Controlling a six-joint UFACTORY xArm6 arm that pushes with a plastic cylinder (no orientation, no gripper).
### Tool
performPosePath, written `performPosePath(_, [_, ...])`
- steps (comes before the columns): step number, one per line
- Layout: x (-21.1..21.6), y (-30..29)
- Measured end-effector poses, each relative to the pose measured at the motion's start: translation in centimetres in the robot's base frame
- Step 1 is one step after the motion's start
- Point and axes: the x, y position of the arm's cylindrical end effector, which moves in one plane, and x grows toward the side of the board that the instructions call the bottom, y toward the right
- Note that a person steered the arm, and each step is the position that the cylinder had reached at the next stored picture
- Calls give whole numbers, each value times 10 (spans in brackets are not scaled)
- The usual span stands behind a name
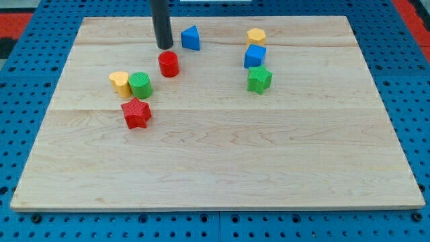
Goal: Move the blue triangle towards the yellow hexagon
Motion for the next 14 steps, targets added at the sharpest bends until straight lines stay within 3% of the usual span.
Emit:
performPosePath(1, [-25,4])
performPosePath(6, [-21,56])
performPosePath(10, [-42,17])
performPosePath(13, [19,31])
performPosePath(14, [1,31])
